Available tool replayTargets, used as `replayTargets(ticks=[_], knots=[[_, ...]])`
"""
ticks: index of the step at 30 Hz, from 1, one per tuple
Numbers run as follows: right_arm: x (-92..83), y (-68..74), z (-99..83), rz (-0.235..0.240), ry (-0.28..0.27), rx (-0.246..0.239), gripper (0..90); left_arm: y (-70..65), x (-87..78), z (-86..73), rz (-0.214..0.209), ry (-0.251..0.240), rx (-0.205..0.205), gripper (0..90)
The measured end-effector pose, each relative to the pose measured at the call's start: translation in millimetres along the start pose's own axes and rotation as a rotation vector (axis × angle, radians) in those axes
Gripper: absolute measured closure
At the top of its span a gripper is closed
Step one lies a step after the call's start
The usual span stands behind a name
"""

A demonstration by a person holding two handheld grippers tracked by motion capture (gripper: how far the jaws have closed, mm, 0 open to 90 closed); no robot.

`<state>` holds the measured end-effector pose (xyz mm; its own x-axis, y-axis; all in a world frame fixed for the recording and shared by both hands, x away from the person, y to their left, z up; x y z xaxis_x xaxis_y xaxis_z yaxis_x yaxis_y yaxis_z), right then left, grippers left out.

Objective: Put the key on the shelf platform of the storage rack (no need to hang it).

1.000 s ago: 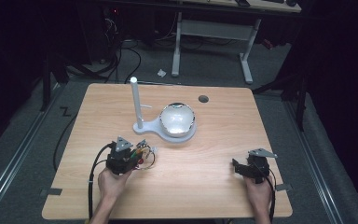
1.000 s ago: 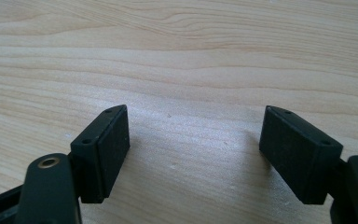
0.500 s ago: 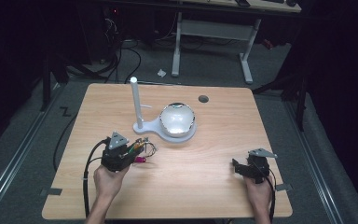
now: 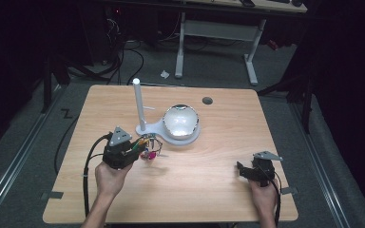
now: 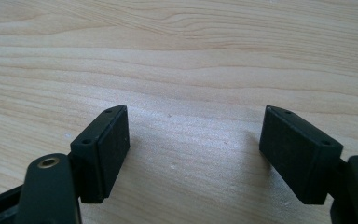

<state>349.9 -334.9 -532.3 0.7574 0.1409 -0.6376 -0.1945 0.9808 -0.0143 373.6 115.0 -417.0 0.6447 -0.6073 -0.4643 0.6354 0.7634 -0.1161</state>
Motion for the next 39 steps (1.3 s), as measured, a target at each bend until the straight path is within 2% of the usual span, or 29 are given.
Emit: replayTargets(ticks=[11, 18, 24, 33, 39], knots=[[0.0, 0.0, 0.0, 0.001, 0.0, 0.0, 24.5, -1.5, -3.1, 21.5, -0.037, -0.007, 0.034, 78.1], [0.0, 0.0, 0.0, 0.001, 0.0, 0.0, 24.4, -1.4, -3.9, 36.6, -0.074, -0.016, 0.033, 78.1], [-0.2, 0.0, -0.1, 0.001, 0.0, 0.0, 24.4, -2.6, -1.5, 46.4, -0.098, 0.002, 0.028, 78.1], [-0.2, 0.1, -0.1, 0.001, 0.001, 0.0, 24.4, -2.6, -3.8, 72.1, -0.122, -0.006, 0.042, 78.1], [-0.2, 0.1, -0.1, 0.001, 0.001, 0.0, 24.4, -5.2, 0.7, 91.3, -0.154, -0.025, 0.048, 78.1]])
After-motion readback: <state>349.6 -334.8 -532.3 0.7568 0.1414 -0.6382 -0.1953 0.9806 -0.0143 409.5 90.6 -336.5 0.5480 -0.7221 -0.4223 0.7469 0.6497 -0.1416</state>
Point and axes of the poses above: each handheld gripper's, and its own axes: x roughly forward along the jaws, z roughly out of its top, y roughly to its left, the point moved 2 cm from there along x, roughly forward along the jaws, and after that the axes turned 7 degrees about -y, right-handed, at the moved point
